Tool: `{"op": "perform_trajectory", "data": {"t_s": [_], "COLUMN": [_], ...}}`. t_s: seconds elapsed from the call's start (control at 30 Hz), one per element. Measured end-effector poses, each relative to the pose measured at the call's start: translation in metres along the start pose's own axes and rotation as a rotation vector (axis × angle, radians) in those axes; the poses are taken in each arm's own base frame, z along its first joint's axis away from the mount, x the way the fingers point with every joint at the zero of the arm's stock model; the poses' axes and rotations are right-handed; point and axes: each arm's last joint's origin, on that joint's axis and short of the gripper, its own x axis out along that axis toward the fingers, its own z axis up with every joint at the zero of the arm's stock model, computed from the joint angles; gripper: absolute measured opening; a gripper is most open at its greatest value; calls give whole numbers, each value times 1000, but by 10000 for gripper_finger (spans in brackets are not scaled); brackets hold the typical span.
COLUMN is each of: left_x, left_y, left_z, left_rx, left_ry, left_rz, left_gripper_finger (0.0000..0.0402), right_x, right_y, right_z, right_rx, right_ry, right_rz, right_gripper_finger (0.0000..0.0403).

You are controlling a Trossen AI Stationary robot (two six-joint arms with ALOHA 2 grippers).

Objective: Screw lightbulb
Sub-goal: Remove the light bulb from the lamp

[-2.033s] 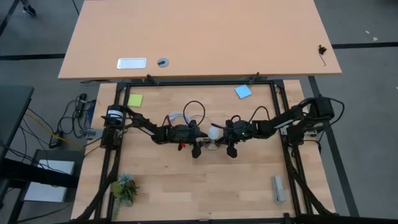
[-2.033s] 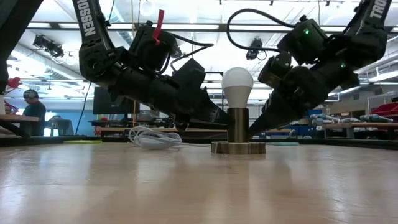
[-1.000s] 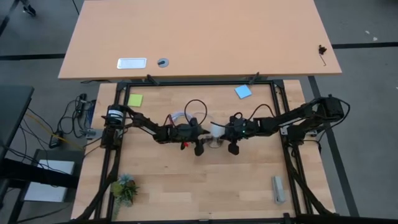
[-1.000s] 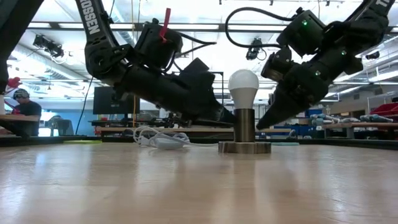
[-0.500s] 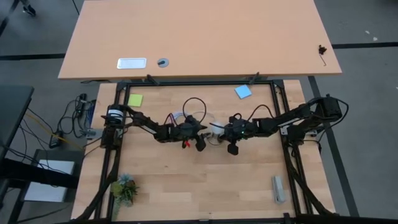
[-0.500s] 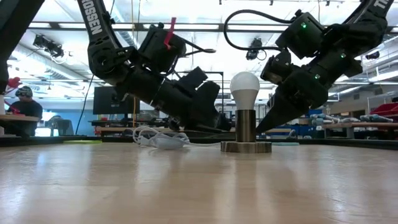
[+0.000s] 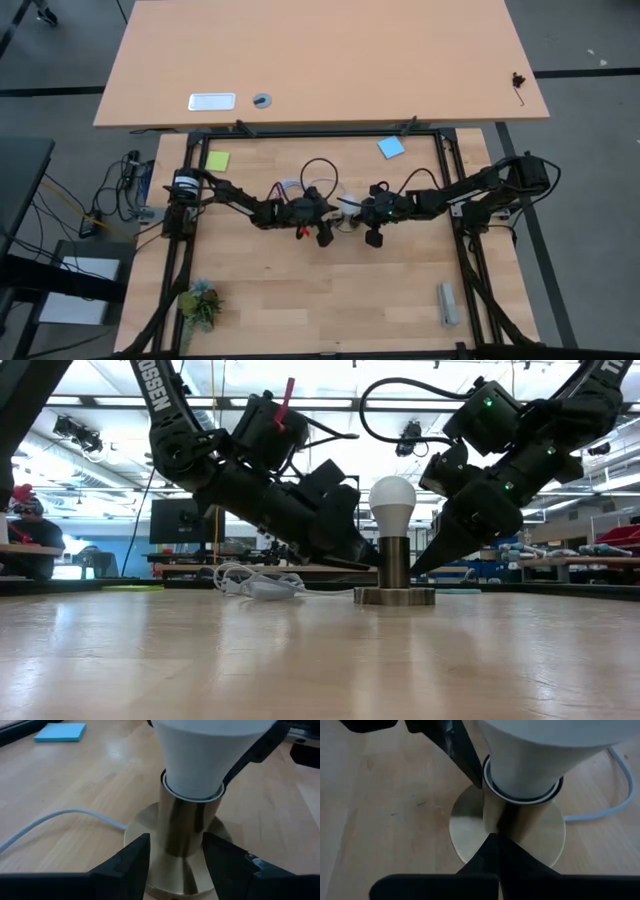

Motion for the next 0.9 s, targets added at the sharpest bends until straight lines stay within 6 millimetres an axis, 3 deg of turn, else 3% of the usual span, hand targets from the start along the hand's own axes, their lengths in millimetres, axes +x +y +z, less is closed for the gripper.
{"op": "perform_trajectory", "data": {"t_s": [0.47,0.9], "left_x": [1,13], "left_y": [3,11], "left_z": [6,-6], "left_rx": [70,53], "left_ry": [-50,-114], "left_rz": [-28,-111], "left_gripper_finger": [189,189], "right_x": [1,1], "right_y": [-7,-7], "right_z": [1,4], "right_rx": [-6,-17], "right_ry": [0,-40], "right_rz": [-24,20], "right_gripper_finger": [4,4]}}
